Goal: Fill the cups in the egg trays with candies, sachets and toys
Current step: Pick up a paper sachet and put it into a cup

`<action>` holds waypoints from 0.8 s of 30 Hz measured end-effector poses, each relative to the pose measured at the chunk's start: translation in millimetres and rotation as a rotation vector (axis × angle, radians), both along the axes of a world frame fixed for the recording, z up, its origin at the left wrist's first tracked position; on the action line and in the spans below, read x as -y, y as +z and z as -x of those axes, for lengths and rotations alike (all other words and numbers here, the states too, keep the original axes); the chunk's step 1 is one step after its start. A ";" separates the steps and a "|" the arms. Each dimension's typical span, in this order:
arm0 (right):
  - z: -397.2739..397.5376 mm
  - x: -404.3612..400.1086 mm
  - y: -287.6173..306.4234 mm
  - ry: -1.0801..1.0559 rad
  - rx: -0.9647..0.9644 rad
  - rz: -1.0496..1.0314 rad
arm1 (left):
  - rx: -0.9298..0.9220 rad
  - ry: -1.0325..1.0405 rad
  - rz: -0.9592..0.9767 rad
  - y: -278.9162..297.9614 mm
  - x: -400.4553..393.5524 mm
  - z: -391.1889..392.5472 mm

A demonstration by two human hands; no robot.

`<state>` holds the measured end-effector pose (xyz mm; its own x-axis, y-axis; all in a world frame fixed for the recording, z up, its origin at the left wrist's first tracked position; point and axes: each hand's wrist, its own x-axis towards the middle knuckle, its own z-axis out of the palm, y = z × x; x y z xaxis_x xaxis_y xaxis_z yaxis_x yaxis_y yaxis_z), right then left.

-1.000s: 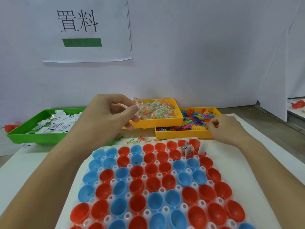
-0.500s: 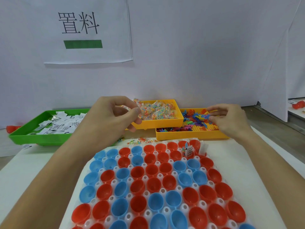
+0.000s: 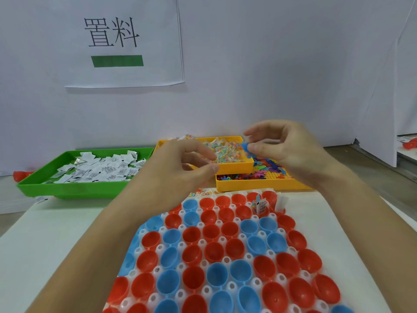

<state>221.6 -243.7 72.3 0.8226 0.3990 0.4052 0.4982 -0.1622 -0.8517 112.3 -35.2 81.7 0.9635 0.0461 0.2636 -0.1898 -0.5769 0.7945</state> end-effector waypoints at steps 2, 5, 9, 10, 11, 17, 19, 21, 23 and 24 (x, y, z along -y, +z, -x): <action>14.0 -12.4 7.4 0.115 0.002 0.019 | -0.009 -0.013 0.052 -2.1 5.2 -1.4; 28.4 -26.0 12.4 0.201 0.038 0.062 | 0.065 0.016 0.100 -3.6 9.7 -2.9; 33.0 -30.2 15.3 0.178 0.052 0.048 | 0.143 0.047 0.073 -0.3 9.0 -1.7; 33.2 -30.3 15.8 0.173 0.049 0.042 | 0.142 0.057 0.076 0.2 8.9 -1.4; 33.3 -30.6 16.0 0.171 0.049 0.041 | 0.136 0.066 0.082 0.1 8.7 -1.7; 34.2 -28.6 18.0 0.165 0.033 0.127 | 0.066 0.072 0.154 -3.1 10.3 -4.2; 34.6 -28.2 18.3 0.162 0.018 0.170 | 0.060 0.053 0.107 -4.5 9.5 -4.5; 34.7 -28.8 16.9 0.145 0.029 0.208 | 0.067 0.025 0.028 -5.5 8.6 -4.2; 34.3 -29.1 15.5 0.126 0.043 0.234 | 0.069 0.012 0.018 -5.6 8.1 -3.8; 33.7 -28.9 15.0 0.121 0.036 0.240 | 0.068 0.019 0.033 -5.7 7.9 -4.1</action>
